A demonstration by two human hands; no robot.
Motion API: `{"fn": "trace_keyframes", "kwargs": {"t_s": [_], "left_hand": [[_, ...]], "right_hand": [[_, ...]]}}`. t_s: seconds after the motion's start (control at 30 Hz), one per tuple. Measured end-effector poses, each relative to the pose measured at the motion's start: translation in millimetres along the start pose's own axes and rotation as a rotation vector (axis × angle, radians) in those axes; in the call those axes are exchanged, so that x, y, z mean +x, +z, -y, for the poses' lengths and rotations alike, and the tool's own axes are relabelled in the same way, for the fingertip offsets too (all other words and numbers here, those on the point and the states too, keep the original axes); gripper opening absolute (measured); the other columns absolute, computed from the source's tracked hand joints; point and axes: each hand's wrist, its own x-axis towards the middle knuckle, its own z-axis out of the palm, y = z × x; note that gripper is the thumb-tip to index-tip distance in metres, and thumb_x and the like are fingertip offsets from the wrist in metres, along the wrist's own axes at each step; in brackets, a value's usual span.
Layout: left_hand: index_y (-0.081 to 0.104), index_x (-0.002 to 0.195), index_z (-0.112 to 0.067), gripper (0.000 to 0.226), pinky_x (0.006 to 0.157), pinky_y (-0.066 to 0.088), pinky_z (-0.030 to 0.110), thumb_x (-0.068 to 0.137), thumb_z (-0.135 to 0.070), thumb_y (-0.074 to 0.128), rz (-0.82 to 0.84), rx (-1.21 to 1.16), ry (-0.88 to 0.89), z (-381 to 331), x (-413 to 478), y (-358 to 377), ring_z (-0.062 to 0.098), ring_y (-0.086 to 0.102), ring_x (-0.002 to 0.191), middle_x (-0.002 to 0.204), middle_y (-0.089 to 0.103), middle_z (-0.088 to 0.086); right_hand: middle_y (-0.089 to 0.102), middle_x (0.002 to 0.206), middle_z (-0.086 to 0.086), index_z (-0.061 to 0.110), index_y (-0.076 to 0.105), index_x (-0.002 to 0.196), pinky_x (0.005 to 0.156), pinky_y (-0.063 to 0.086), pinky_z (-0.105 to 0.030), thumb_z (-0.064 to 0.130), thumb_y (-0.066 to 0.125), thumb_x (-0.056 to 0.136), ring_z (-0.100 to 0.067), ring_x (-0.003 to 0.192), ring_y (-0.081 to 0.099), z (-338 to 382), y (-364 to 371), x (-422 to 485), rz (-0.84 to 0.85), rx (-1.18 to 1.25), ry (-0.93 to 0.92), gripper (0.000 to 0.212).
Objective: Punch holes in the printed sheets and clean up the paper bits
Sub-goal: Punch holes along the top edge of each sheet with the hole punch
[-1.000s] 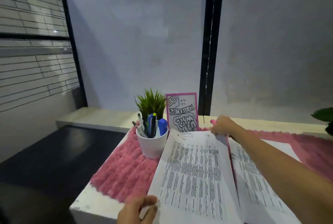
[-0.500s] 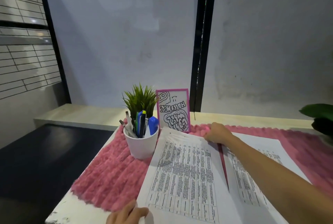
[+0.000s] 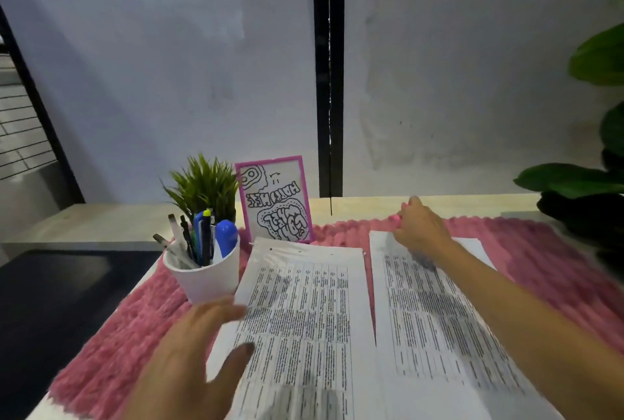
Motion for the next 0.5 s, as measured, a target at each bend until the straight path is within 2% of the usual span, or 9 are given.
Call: {"fn": "trace_keyframes", "kwargs": {"t_s": [0.07, 0.13, 0.23, 0.33, 0.43, 0.5], "left_hand": [[0.06, 0.101, -0.046, 0.022, 0.079, 0.044, 0.01, 0.087, -0.032, 0.07, 0.025, -0.235, 0.004, -22, 41, 34, -0.011, 0.057, 0.096, 0.104, 0.058, -0.033], [0.064, 0.111, -0.031, 0.019, 0.079, 0.048, 0.012, 0.095, -0.023, 0.06, 0.161, -0.224, -0.09, -56, 88, 83, -0.002, 0.06, 0.098, 0.11, 0.063, -0.02], [0.06, 0.127, -0.014, 0.032, 0.095, 0.049, 0.027, 0.098, -0.006, 0.049, 0.324, -0.108, -0.11, -85, 137, 163, 0.017, 0.06, 0.111, 0.127, 0.062, 0.002], [0.057, 0.125, -0.009, 0.038, 0.095, 0.049, 0.036, 0.093, 0.007, 0.042, 0.31, 0.014, -0.115, -88, 155, 226, 0.027, 0.055, 0.116, 0.129, 0.057, 0.011], [0.054, 0.129, -0.01, 0.038, 0.098, 0.047, 0.039, 0.095, 0.001, 0.042, 0.212, 0.02, -0.124, -83, 158, 254, 0.03, 0.048, 0.124, 0.132, 0.056, 0.011], [0.052, 0.134, -0.012, 0.037, 0.095, 0.047, 0.037, 0.098, -0.005, 0.044, 0.136, -0.069, -0.128, -77, 159, 259, 0.027, 0.052, 0.118, 0.129, 0.058, 0.01]], "right_hand": [[0.049, 0.114, -0.009, 0.009, 0.061, 0.095, 0.078, 0.05, -0.037, 0.025, 0.05, 0.097, -0.019, 0.084, 0.055, -22, 4, -3, 0.034, -0.094, -0.017, 0.019], [0.05, 0.117, -0.009, 0.01, 0.063, 0.101, 0.085, 0.048, -0.039, 0.027, 0.047, 0.096, -0.022, 0.091, 0.055, -37, 14, -8, 0.043, -0.136, -0.052, 0.023], [0.051, 0.123, -0.006, 0.015, 0.063, 0.113, 0.095, 0.047, -0.04, 0.035, 0.043, 0.098, -0.023, 0.112, 0.051, -45, 26, -17, 0.029, -0.156, -0.078, 0.032], [0.049, 0.122, -0.002, 0.018, 0.061, 0.118, 0.088, 0.049, -0.034, 0.039, 0.042, 0.098, -0.02, 0.115, 0.046, -46, 29, -22, -0.028, -0.135, -0.09, 0.035], [0.049, 0.119, -0.001, 0.017, 0.062, 0.115, 0.085, 0.049, -0.032, 0.038, 0.044, 0.098, -0.018, 0.114, 0.046, -47, 28, -22, -0.058, -0.087, -0.101, 0.033], [0.05, 0.116, 0.0, 0.016, 0.065, 0.11, 0.084, 0.051, -0.032, 0.035, 0.046, 0.098, -0.016, 0.11, 0.049, -47, 27, -22, -0.068, -0.036, -0.109, 0.03]]}}
